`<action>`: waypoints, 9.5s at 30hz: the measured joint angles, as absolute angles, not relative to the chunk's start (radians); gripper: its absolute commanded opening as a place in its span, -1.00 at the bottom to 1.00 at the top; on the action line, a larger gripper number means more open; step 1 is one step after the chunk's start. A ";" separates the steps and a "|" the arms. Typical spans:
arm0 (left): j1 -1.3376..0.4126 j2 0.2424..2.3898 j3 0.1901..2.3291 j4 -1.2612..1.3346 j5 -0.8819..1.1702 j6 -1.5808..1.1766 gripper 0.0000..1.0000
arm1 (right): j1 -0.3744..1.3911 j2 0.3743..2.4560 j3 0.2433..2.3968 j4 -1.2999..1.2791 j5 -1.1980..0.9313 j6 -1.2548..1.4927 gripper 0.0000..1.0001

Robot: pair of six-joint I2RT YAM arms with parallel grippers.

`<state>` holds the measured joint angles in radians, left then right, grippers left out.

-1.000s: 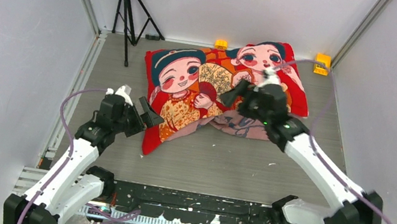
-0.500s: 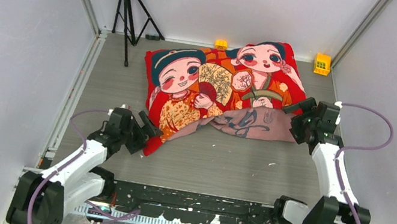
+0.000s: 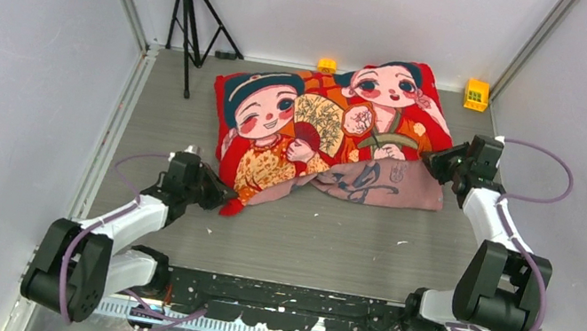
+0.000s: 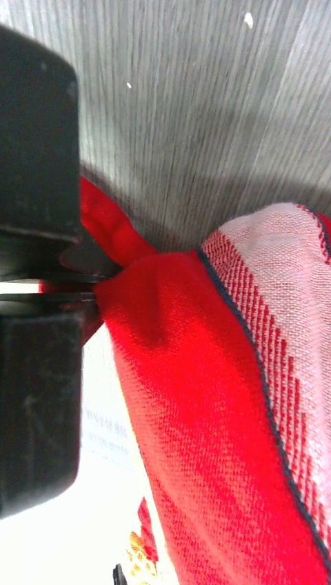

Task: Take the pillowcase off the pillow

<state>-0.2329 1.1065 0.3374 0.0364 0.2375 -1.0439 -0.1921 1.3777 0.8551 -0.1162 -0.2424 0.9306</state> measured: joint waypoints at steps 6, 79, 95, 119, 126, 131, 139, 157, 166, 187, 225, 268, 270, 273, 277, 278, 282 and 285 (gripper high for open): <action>-0.226 0.952 0.501 -0.166 0.119 -0.913 -1.00 | -0.192 1.356 0.929 -0.169 -0.236 0.902 -1.00; -1.102 1.588 1.435 -0.561 -0.154 -0.168 0.12 | 0.508 0.702 0.944 -0.765 0.467 0.661 0.74; -0.730 1.348 1.105 -0.406 0.110 -0.420 -1.00 | 0.508 0.645 0.664 -0.565 0.204 0.680 0.73; -0.391 0.906 0.979 -0.526 0.051 -0.409 0.60 | 0.508 0.907 0.613 -0.332 -0.024 0.623 0.68; -0.755 1.096 1.206 -0.575 -0.158 -0.272 0.75 | 0.508 0.839 0.611 -0.353 0.119 0.610 0.71; -0.888 1.294 1.358 -0.605 -0.216 -0.166 0.76 | 0.506 0.828 0.605 -0.348 0.105 0.633 0.71; -0.885 1.502 1.526 -0.654 -0.187 -0.097 0.61 | 0.506 0.781 0.505 -0.257 0.058 0.740 0.69; -1.304 1.451 1.537 -0.841 -0.379 -0.265 0.74 | 0.472 0.872 0.537 -0.118 0.182 0.838 0.62; -1.352 1.510 1.441 -0.846 -0.486 -0.339 0.99 | 0.463 0.912 0.543 -0.079 0.149 0.857 0.62; -1.336 1.738 1.361 -0.829 -0.841 -0.419 -0.76 | 0.348 1.097 0.565 0.062 -0.020 0.949 0.60; -1.011 1.182 1.158 -0.584 0.187 -0.410 -1.00 | 0.254 1.614 0.949 0.109 -0.261 0.937 0.85; -0.804 1.350 1.215 -0.437 0.294 -0.543 -1.00 | 0.529 1.121 0.860 -0.305 -0.131 1.273 0.86; -0.802 1.350 1.215 -0.437 0.296 -0.543 -1.00 | 0.534 1.127 0.846 -0.283 -0.114 1.282 0.19; -0.798 1.350 1.215 -0.438 0.296 -0.541 -0.73 | 0.537 1.133 0.809 -0.231 -0.103 1.292 -0.70; -0.798 1.349 1.237 -0.493 0.274 -0.519 0.15 | 0.549 1.132 0.792 -0.188 -0.092 1.281 -0.99; -0.799 1.344 1.262 -0.517 0.258 -0.513 0.23 | 0.547 1.132 0.789 -0.196 -0.085 1.266 -0.99; -0.798 1.280 1.367 -0.611 0.150 -0.463 0.33 | 0.546 1.127 0.775 -0.234 -0.060 1.200 -0.99; -0.798 1.208 1.430 -0.682 0.060 -0.436 0.39 | 0.547 1.105 0.767 -0.241 -0.052 1.166 -0.99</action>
<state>-0.7982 1.2083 1.4300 -0.6823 0.0605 -0.4358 0.5468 1.1049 0.7673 -0.2409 -0.0525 1.1660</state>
